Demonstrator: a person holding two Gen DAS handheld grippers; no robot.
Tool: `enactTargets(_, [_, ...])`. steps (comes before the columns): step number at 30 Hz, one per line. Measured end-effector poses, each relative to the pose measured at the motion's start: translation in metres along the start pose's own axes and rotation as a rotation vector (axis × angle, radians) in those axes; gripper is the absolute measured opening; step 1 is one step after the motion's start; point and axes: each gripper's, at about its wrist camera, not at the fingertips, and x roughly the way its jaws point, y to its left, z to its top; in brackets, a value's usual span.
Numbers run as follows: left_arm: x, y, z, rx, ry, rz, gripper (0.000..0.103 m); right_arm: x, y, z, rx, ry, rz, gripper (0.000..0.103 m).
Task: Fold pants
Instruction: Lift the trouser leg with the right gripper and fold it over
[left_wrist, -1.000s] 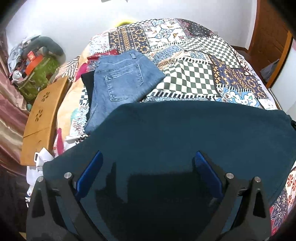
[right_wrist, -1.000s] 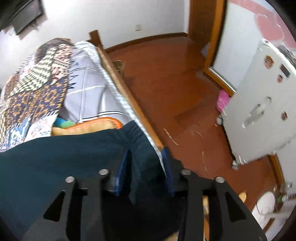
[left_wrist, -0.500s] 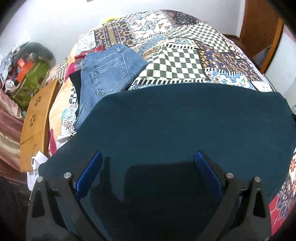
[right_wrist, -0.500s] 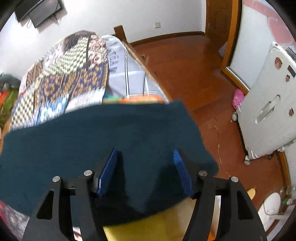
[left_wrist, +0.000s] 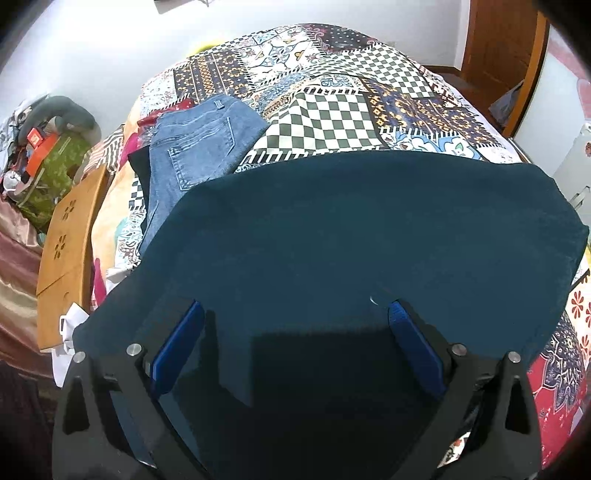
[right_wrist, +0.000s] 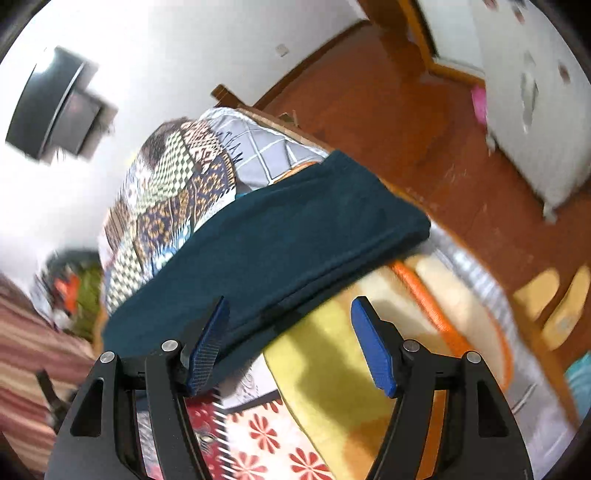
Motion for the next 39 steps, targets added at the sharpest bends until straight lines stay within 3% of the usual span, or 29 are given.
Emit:
enactTargets(5, [-0.001,-0.002,-0.001,-0.002,0.0,-0.008,0.101,0.02,-0.02,0.006,0.161,-0.004,0.073,0.067])
enactTargets(10, [0.001,0.0,-0.001,-0.016,0.005,-0.022,0.101,0.036,-0.025,0.02,0.202,-0.014,0.086,0.063])
enactTargets(14, [0.0,0.0,0.0,-0.019,0.0,-0.02,0.101,0.043,-0.018,0.034,0.139,-0.054,-0.051,0.035])
enactTargets(18, [-0.006,0.001,-0.001,-0.017,-0.019,-0.011,0.101,0.041,-0.014,0.049,0.099,-0.088,-0.08,0.015])
enactTargets(28, [-0.047,0.028,-0.001,-0.091,-0.124,-0.03,0.101,-0.013,0.083,0.06,-0.238,-0.277,-0.109,0.01])
enactTargets(35, [-0.081,0.055,-0.01,-0.151,-0.209,-0.048,0.101,-0.051,0.178,0.031,-0.478,-0.354,0.009,0.01])
enactTargets(39, [-0.092,0.069,-0.017,-0.176,-0.246,-0.06,0.101,-0.052,0.223,0.008,-0.57,-0.339,0.085,0.01])
